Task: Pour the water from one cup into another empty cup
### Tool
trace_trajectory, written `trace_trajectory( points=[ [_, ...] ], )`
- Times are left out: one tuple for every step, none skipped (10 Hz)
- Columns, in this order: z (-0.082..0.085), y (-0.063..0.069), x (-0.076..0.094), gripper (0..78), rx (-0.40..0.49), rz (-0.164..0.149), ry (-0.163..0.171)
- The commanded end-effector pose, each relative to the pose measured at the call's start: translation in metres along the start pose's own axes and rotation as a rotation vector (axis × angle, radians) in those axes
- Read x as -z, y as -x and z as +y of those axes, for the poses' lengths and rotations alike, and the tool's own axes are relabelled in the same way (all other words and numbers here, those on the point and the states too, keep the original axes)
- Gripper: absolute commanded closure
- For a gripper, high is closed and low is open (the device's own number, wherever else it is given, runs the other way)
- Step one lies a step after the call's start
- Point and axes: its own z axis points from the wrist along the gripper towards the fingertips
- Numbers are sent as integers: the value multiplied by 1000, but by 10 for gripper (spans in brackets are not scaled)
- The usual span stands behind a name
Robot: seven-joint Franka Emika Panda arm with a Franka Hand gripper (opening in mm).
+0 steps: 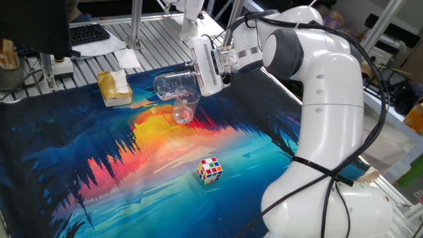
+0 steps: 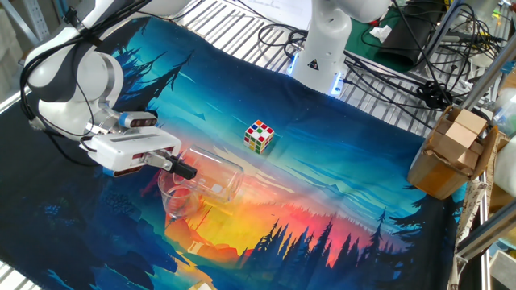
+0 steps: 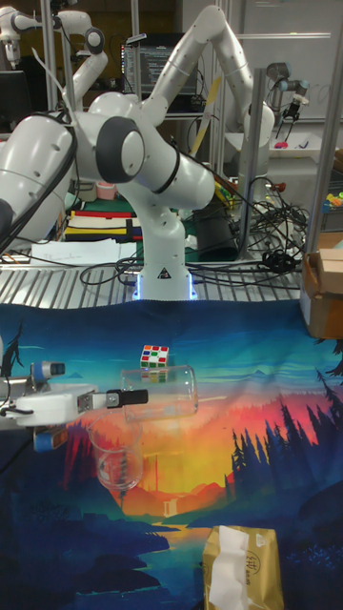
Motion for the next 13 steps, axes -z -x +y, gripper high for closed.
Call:
trace_trajectory(
  points=[
    [2, -1, 1, 763, 0, 2, 4],
    [2, -1, 1, 763, -6, 6, 18],
    [2, -1, 1, 763, -9, 12, 31],
    [2, -1, 1, 763, -9, 12, 31],
    [2, -1, 1, 763, -10, 13, 32],
    [2, -1, 1, 763, -10, 13, 32],
    [2, -1, 1, 763, -10, 11, 29],
    [2, -1, 1, 763, -10, 11, 30],
    [2, -1, 1, 763, -11, 10, 31],
    [2, -1, 1, 763, -13, 10, 33],
    [3, -1, 1, 763, -13, 10, 33],
    [3, -2, 2, 763, -8, 4, 30],
    [3, -2, 2, 763, 2, -13, 10]
  ],
)
